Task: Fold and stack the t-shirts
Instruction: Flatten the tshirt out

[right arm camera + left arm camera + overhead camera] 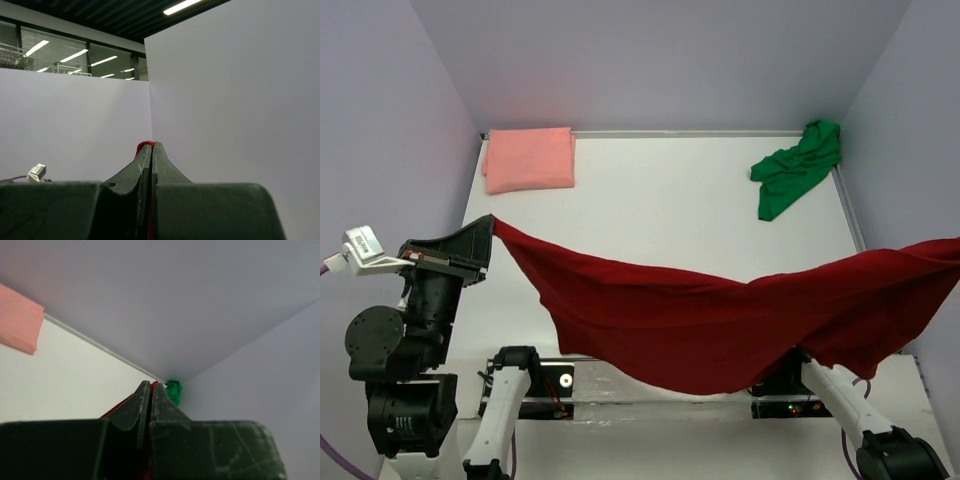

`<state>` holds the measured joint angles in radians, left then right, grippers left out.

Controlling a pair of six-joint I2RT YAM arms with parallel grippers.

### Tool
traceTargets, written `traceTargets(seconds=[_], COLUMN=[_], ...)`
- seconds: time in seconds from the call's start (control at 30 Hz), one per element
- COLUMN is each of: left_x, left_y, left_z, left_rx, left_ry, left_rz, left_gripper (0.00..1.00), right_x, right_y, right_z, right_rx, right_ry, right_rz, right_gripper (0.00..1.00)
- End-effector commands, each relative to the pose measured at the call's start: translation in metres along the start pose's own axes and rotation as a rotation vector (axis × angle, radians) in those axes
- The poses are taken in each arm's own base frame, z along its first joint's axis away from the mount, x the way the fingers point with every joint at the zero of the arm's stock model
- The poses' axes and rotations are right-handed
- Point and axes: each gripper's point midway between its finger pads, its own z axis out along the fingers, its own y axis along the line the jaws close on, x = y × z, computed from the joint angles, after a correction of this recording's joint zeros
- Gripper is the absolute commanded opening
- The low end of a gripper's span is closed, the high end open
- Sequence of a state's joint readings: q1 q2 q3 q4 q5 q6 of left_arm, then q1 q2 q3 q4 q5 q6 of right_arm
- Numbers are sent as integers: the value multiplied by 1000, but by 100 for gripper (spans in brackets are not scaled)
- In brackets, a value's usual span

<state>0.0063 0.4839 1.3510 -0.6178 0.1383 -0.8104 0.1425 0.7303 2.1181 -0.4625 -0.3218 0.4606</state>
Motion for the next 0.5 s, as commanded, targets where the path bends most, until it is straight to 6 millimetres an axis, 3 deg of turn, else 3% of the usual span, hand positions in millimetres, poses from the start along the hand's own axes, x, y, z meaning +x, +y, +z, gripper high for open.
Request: traceTargets(seconds=[0.0,0.13,0.47], left_x=[-30,-41,-35], left_y=[-34,-37,-19], left_z=[-2,6,32], left_rx=[83,73,22], left_ry=[-73,-109,-97], left_rz=[52,59,56], left_gripper=[0,0,0], right_x=[-24,-13,30], right_y=[-2,-10,-42], right_z=[0,11,41], right_rx=[37,35,58], right_ry=[-98,-73,7], right_rz=[-53,-58,-42], right_gripper=[0,0,0])
